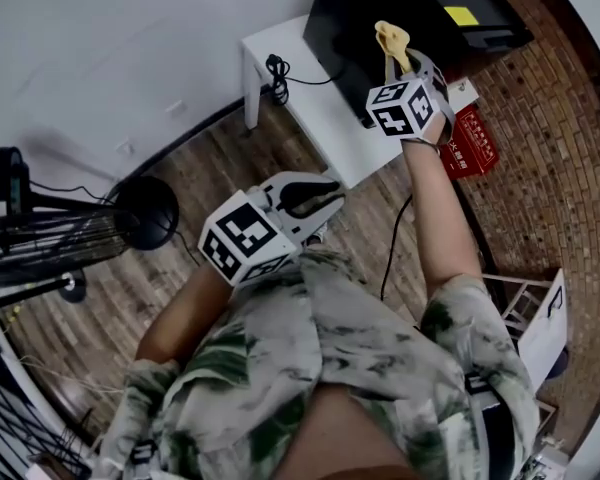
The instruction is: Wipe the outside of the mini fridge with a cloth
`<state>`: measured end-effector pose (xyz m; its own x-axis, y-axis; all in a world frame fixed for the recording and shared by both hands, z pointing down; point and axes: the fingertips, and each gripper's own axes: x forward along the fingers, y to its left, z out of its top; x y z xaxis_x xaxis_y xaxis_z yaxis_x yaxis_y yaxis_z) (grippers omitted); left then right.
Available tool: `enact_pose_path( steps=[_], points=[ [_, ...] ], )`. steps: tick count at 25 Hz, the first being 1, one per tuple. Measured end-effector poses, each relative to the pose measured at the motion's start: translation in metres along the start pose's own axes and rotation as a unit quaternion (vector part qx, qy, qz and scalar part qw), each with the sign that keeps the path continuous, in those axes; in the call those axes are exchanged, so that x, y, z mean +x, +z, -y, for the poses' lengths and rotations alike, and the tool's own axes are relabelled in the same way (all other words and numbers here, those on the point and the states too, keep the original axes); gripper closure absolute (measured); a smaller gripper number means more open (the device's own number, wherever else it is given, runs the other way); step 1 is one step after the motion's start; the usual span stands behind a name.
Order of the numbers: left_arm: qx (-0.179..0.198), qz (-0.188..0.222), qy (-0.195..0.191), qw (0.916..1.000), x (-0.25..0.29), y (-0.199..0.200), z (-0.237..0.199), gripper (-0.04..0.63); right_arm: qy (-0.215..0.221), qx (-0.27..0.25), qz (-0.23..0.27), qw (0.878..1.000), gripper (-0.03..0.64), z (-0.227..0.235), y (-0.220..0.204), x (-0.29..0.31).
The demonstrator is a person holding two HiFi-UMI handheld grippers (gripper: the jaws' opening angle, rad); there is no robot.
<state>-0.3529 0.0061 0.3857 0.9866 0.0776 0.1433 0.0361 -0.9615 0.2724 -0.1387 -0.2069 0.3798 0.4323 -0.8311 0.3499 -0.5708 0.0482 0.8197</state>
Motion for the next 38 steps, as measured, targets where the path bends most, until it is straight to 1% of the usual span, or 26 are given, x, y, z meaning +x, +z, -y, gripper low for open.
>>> enact_pose_path(
  steps=[5,13,17,19,22,26,33,38],
  points=[
    [-0.001,0.000,0.003,1.0000,-0.005,-0.001,0.000,0.540,0.023,-0.018,-0.029,0.999,0.520,-0.035,-0.019,0.021],
    [-0.005,-0.003,0.019,0.9998,-0.018,-0.006,-0.010,0.540,0.080,-0.020,-0.076,0.994,0.521,-0.091,-0.052,0.054],
    [-0.005,-0.004,0.026,0.9996,-0.027,-0.009,-0.014,0.540,0.105,-0.010,-0.081,0.991,0.520,-0.111,-0.054,0.061],
    [-0.006,-0.004,0.029,0.9995,-0.031,-0.011,-0.015,0.540,0.107,-0.002,-0.078,0.991,0.520,-0.111,-0.051,0.061],
    [-0.007,-0.003,0.031,0.9995,-0.036,-0.013,-0.015,0.540,0.099,0.009,-0.063,0.993,0.520,-0.100,-0.037,0.053],
    [-0.006,0.001,0.030,0.9995,-0.040,-0.012,-0.017,0.540,0.076,0.019,-0.025,0.997,0.520,-0.068,0.001,0.035],
    [-0.003,0.010,0.019,0.9998,-0.043,-0.009,-0.017,0.540,0.004,0.019,0.028,0.999,0.520,0.014,0.072,0.010],
    [-0.004,0.015,0.016,0.9997,-0.046,-0.008,-0.011,0.540,-0.043,0.023,0.031,0.998,0.520,0.063,0.097,0.009]
  ],
)
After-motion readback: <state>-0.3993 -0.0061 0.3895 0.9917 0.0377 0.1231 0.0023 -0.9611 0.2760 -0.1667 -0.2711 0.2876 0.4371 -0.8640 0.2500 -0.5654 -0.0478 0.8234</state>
